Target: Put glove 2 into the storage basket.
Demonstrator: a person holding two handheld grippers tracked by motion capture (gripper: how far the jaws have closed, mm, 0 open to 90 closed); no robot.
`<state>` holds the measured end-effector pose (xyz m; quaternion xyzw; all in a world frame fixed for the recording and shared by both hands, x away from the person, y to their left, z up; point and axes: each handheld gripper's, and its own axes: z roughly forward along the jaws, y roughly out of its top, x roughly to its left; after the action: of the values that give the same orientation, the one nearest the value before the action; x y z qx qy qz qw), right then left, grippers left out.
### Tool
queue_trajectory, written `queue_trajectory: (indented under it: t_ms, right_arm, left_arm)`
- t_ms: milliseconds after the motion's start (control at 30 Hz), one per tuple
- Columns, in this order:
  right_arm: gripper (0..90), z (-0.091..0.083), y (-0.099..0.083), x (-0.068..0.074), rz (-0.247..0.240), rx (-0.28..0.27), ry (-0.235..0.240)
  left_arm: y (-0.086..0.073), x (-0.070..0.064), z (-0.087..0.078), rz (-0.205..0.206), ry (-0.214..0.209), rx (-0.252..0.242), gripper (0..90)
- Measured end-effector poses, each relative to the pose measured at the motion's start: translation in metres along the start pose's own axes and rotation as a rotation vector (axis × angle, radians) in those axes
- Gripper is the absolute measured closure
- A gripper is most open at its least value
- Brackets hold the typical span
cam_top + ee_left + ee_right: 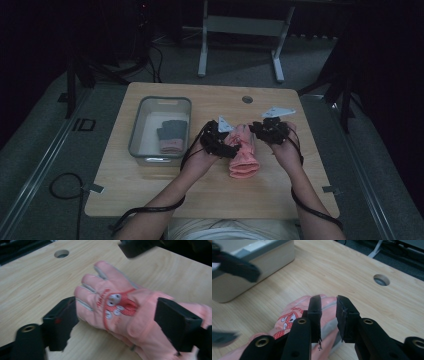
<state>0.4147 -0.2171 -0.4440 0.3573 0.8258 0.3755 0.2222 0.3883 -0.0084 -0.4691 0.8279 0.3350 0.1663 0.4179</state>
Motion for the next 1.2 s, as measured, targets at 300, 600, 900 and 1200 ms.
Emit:
queue_trajectory:
  t_ms: [300,600,900,1200]
  right_arm:
    - [64.3,0.026,-0.016,0.016,-0.001,0.076,-0.009]
    - [55.0,0.026,-0.036,0.007,0.074,0.135,-0.005]
    - [40.1,0.038,-0.054,-0.020,0.142,0.201,0.056]
    - [51.0,0.051,-0.061,-0.024,0.203,0.248,0.164]
  left_arm:
    - [0.000,0.006,0.026,-0.064,0.036,0.073,19.7]
    - [-0.003,0.007,0.037,-0.082,0.019,0.127,19.6]
    - [-0.016,0.021,0.061,-0.194,-0.034,0.201,19.7]
    - [-0.026,0.026,0.082,-0.233,-0.156,0.244,40.3]
